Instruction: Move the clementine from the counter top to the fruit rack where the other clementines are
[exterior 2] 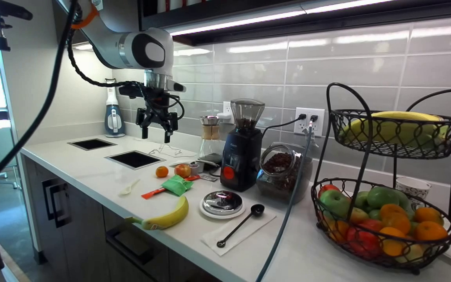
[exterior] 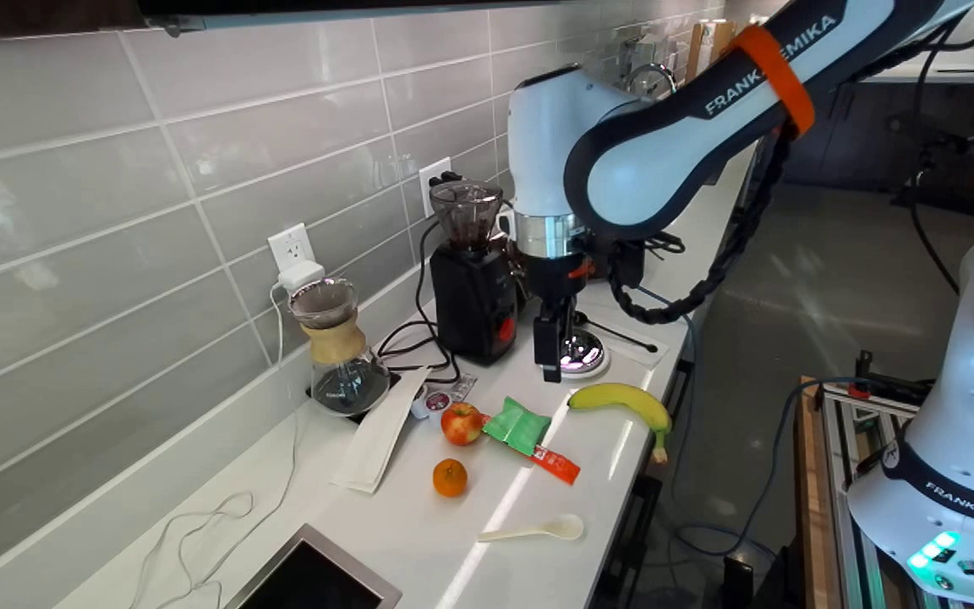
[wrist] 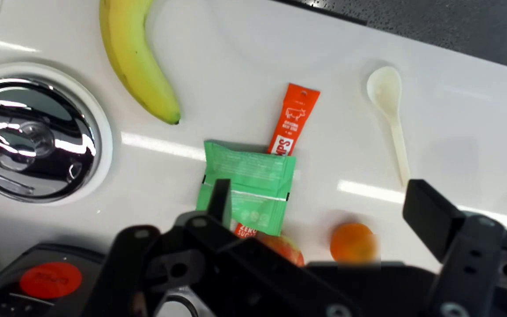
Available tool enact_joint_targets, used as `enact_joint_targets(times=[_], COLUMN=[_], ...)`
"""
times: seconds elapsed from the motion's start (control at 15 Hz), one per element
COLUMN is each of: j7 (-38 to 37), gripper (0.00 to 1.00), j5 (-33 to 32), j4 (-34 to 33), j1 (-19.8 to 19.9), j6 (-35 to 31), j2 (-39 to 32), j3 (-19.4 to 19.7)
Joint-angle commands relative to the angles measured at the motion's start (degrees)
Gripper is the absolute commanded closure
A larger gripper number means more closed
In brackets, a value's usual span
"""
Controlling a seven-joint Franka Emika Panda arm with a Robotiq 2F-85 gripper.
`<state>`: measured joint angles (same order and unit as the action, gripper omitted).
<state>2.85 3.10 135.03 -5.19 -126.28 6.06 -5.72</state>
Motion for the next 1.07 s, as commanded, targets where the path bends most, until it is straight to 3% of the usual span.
enact_joint_targets(times=[0.0,0.13,0.2,0.4,0.8,1.0], j7=[0.2,4.0,1.1,2.6,2.9,-4.7], gripper=[0.00,0.00,0.00,0.00,0.00,0.00], j5=[-2.9,-0.6,-1.6,-1.5,-1.5,-1.6], j4=[-4.8,-7.5,-4.1,-6.5,-7.2,-7.4], j1=[-1.0,-1.5,-1.2,-1.5,-1.5,-1.7], j6=[-3.2,-2.1,-2.7,-2.7,-2.7,-7.1], j2=[-7.8,-11.3,-7.1,-10.6,-11.0,-12.4], j3=[-1.1,-1.4,-1.2,-1.5,-1.5,-1.0])
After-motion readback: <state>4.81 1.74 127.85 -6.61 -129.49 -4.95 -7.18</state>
